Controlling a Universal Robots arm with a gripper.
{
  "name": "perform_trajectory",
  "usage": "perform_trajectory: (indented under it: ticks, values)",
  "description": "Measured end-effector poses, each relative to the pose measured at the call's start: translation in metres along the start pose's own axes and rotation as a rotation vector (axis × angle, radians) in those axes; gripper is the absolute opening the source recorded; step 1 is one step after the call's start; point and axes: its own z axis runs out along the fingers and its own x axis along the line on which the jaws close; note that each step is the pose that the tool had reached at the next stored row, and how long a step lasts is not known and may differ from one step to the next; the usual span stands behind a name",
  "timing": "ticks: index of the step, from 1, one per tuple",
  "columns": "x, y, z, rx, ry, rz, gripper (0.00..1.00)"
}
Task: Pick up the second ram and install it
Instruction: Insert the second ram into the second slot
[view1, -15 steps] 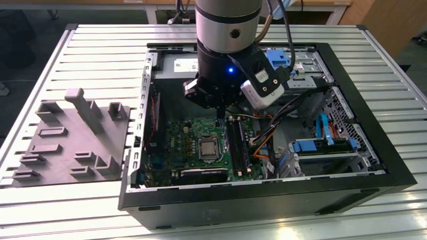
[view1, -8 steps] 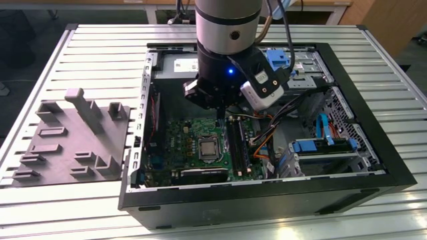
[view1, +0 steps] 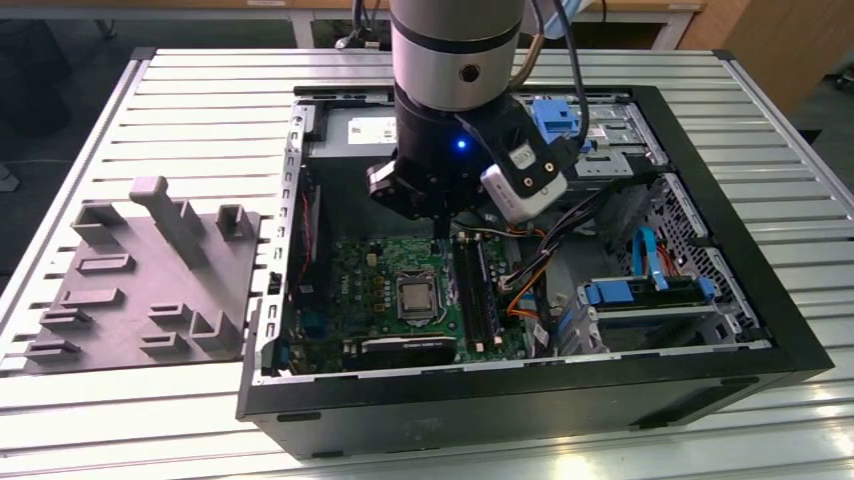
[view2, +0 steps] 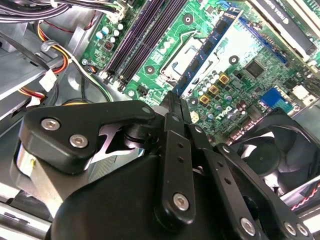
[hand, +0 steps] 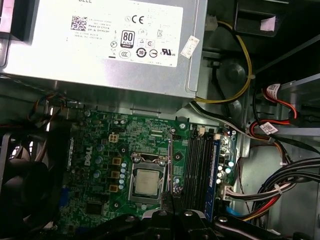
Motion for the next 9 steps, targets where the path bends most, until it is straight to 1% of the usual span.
perform_trajectory:
  ticks: [9]
  values:
    - [-0.0001,-0.0001,0.0022,-0.0001,-0.0001,0.001,0.12]
